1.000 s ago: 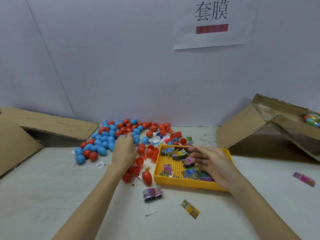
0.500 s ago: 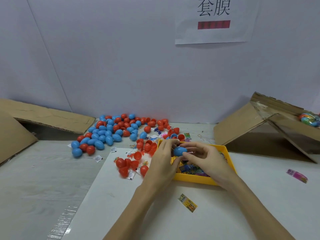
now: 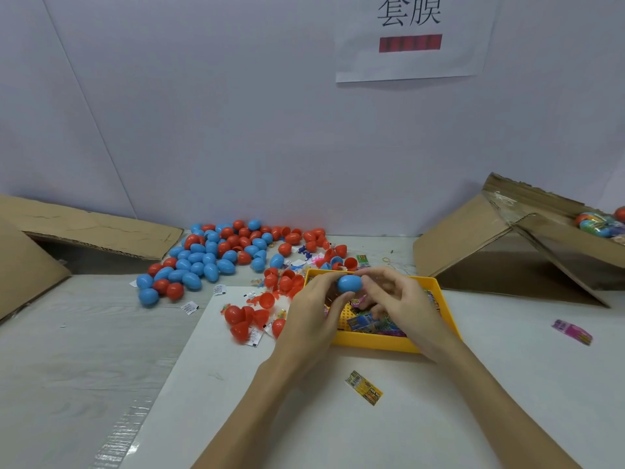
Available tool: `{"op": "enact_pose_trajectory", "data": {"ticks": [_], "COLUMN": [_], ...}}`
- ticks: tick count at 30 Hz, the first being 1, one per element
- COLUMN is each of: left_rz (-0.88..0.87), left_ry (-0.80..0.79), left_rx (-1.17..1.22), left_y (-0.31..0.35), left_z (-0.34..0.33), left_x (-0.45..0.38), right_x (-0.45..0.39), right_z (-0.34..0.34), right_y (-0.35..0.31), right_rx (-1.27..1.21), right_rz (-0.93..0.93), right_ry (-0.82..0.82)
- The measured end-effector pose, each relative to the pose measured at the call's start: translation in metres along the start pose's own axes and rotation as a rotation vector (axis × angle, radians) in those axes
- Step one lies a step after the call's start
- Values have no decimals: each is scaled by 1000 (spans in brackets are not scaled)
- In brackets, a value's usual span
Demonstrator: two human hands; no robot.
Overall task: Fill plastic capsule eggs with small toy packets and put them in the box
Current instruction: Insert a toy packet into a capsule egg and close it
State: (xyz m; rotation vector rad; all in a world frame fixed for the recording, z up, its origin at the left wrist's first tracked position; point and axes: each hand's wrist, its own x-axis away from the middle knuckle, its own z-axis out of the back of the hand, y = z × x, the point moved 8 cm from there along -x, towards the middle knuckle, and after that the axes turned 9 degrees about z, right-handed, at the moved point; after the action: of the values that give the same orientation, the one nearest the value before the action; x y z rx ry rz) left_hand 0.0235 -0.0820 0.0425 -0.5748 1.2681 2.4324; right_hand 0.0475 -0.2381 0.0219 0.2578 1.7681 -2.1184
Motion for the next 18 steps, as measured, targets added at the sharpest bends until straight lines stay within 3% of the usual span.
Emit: {"op": "enact_pose_trajectory", "data": {"ticks": [18], "left_rz": [-6], "left_ry": [-50], "left_rx": [-29], "left_y": [0], "left_z": [-3], "left_x": [1], "right_x": [0], "right_z": [3], "right_y": [-4], "right_rx": [51], "right_rz": [51], "right_ry": [40]}}
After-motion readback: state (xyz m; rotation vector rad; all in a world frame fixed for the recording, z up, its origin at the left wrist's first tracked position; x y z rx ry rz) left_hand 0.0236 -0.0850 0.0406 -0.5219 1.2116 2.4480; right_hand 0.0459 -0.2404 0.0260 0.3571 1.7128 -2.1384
